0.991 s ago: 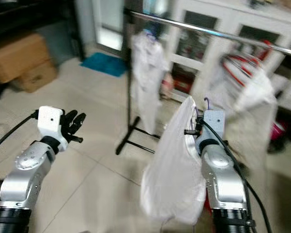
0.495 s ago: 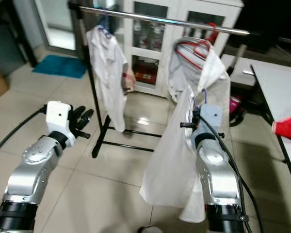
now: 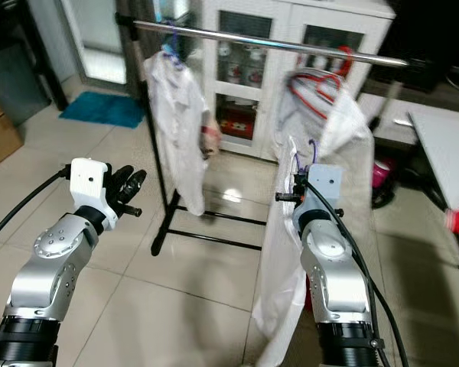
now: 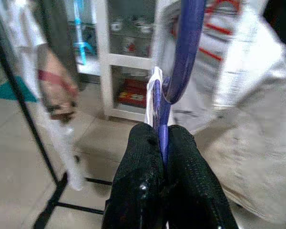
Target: Hang hanger
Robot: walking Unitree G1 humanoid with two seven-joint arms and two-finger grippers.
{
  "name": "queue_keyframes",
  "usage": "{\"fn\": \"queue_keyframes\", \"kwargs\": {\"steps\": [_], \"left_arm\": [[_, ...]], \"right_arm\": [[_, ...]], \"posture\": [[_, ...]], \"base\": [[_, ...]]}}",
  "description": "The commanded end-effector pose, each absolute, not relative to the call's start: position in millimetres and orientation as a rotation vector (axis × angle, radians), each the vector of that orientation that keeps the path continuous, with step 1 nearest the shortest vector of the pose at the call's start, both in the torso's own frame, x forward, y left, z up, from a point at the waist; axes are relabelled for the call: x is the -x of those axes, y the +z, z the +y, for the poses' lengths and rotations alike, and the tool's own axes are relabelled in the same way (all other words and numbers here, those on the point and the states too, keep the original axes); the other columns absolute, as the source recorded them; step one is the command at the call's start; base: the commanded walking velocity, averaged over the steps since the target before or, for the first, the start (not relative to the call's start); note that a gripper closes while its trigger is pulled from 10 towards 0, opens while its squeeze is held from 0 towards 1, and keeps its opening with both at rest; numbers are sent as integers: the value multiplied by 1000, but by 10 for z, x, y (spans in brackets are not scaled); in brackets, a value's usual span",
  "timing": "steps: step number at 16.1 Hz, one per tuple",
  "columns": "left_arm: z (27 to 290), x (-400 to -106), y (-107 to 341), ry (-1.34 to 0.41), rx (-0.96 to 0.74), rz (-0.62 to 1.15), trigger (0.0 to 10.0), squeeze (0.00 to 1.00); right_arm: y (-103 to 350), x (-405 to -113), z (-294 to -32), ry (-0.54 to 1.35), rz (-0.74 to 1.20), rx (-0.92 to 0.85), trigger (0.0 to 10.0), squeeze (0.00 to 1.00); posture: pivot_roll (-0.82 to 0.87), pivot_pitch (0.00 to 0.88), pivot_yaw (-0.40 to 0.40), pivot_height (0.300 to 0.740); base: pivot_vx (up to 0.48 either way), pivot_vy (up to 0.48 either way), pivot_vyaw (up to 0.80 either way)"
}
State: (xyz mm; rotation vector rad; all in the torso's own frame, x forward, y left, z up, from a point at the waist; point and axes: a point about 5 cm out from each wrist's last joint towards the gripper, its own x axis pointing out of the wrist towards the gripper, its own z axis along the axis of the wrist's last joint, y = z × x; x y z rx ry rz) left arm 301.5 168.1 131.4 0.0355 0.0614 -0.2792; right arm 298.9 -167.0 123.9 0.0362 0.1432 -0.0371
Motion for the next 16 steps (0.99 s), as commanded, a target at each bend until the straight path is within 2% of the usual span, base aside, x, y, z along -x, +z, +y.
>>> {"fn": "queue_keyframes", "kwargs": {"steps": [1,5,16], "left_arm": [[1657,-3012,1330,-284,-29,57,10000,0],[1618,-3055,1341,-294,-22,57,10000,0],[1614,-3073,1350,-313,-50,61,10000,0]], "right_arm": [[1323,-2989,-1665,-25,106,-50,10000,0],[1341,-2984,-1664,-32,94,-40,10000,0],[1338,-3020,-1664,-19,89,-29,10000,0]], "posture": [[-129,0,-32,740],[-139,0,-20,740],[-123,0,-14,740]], "base": [[352,0,-800],[359,0,-800],[362,0,0]]}}
